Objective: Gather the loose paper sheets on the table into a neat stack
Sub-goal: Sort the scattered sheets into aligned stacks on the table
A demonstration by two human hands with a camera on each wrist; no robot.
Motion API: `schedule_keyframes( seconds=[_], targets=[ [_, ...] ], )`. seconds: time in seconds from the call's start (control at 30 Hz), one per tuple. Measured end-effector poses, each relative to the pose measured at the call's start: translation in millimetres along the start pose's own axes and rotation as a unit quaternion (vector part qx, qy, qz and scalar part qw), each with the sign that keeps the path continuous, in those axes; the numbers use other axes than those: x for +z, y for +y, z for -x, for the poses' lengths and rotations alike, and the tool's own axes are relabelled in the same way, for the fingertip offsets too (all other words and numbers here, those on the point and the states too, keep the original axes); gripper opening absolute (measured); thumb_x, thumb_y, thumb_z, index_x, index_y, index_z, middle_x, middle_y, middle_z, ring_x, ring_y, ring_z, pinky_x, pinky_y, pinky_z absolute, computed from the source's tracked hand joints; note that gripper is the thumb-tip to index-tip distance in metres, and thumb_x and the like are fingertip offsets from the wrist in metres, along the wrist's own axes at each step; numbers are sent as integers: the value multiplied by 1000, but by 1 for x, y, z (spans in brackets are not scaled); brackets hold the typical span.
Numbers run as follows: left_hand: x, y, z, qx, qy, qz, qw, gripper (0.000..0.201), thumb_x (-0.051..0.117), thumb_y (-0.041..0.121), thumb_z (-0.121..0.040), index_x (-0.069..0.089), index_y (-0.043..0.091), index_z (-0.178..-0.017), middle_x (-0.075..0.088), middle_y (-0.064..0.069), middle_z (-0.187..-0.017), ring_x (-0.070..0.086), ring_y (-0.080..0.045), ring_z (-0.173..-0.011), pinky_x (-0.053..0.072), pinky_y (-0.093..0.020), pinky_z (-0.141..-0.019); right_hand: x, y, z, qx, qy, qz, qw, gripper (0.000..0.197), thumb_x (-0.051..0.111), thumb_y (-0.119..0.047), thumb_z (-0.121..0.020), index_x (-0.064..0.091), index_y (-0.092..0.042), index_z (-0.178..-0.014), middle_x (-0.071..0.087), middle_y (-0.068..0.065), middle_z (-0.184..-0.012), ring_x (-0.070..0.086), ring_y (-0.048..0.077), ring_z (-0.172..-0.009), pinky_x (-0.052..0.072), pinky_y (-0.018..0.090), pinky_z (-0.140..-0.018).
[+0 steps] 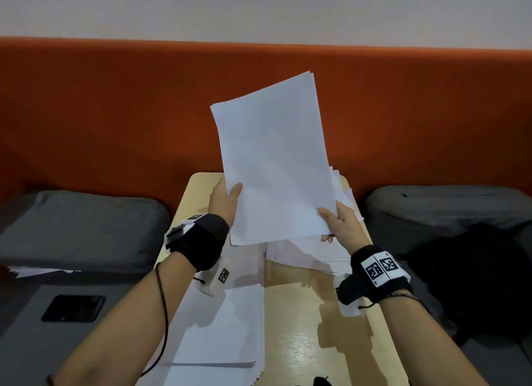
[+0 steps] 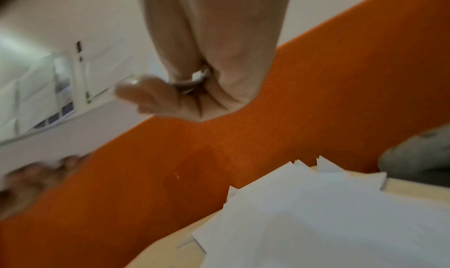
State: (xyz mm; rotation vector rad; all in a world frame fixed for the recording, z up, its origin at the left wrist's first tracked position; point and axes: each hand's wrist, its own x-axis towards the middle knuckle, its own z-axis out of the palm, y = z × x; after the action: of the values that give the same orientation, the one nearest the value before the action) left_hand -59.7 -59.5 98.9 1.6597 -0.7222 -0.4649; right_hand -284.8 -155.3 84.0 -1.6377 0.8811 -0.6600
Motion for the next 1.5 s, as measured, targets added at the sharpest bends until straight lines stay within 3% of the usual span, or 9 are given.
schedule_keyframes(
  seconds=[0.13, 0.27, 0.63, 0.8, 0.9, 1.03, 1.23, 1.33, 1.5],
  targets=[
    [-3, -1, -1, 62, 90, -59, 992, 23, 46, 8, -96, 52, -6, -113, 61, -21, -114, 56, -32, -104, 37, -22, -78, -7, 2, 1, 69, -64, -110, 989, 19, 47, 2, -95, 58, -12, -88, 63, -5, -71, 70, 12, -63, 55, 13, -60],
    [-11, -10, 0, 85, 105, -75, 988, 21, 45, 9, -96, 49, -7, -110, 62, -23, -107, 57, -37, -97, 37, -26, -71, -9, 4, -4, 102, -23, -107, 989, 29, 57, 4, -89, 50, -7, -63, 58, 0, -53, 70, 11, -59, 53, 11, -55],
    [-19, -2, 6, 119, 134, -39, 983, 23, 46, 12, -97, 48, -9, -106, 63, -23, -107, 58, -34, -94, 34, -20, -68, -5, 2, -9, 84, 38, -131, 987, 9, 60, 2, -87, 64, -4, -83, 65, 8, -66, 67, 8, -55, 54, 14, -56],
    [-17, -18, 14, 50, 130, -44, 989, 26, 43, 7, -97, 46, -9, -117, 59, -22, -117, 57, -33, -104, 34, -18, -71, 3, 6, -6, 84, 83, -128, 985, 11, 63, 6, -83, 63, -5, -81, 63, 10, -62, 65, 10, -50, 55, 16, -55],
    [-21, -57, 24, -55, 89, -152, 983, 41, 47, 9, -95, 35, 1, -134, 51, -20, -130, 51, -36, -115, 40, -31, -89, 17, 22, 1, 131, 68, -89, 985, 10, 64, 9, -82, 62, 0, -78, 62, 8, -52, 63, 12, -44, 53, 18, -50],
    [-18, -97, 47, -88, -51, -445, 890, 71, 53, 22, -93, 9, 10, -148, 11, -14, -154, 19, -32, -140, 24, -41, -112, 47, 57, 15, 220, 55, -8, 974, 23, 64, 11, -79, 59, -3, -62, 61, 15, -60, 61, 14, -41, 50, 21, -44],
    [24, -109, 72, -4, -370, -424, 827, 76, 50, 40, -91, 5, 20, -150, -5, -2, -158, -9, -18, -145, -7, -42, -117, 76, 77, 24, 268, 49, -16, 962, 26, 61, 14, -80, 53, -4, -62, 59, 15, -53, 58, 21, -35, 50, 27, -39],
    [33, -110, 73, -2, -414, -463, 784, 83, 49, 48, -90, -3, 21, -149, -16, 0, -157, -20, -21, -143, -15, -47, -113, 77, 79, 22, 254, 28, 13, 967, 21, 59, 1, -86, 56, -8, -67, 62, 9, -53, 63, 19, -42, 47, 23, -41],
    [33, -114, 73, -13, -422, -458, 782, 87, 50, 50, -89, -9, 25, -148, -21, 4, -155, -25, -21, -142, -17, -49, -111, 66, 76, 23, 235, -44, 1, 971, 24, 40, 0, -93, 61, -10, -85, 57, 5, -72, 62, 20, -63, 43, 19, -43]
  ],
)
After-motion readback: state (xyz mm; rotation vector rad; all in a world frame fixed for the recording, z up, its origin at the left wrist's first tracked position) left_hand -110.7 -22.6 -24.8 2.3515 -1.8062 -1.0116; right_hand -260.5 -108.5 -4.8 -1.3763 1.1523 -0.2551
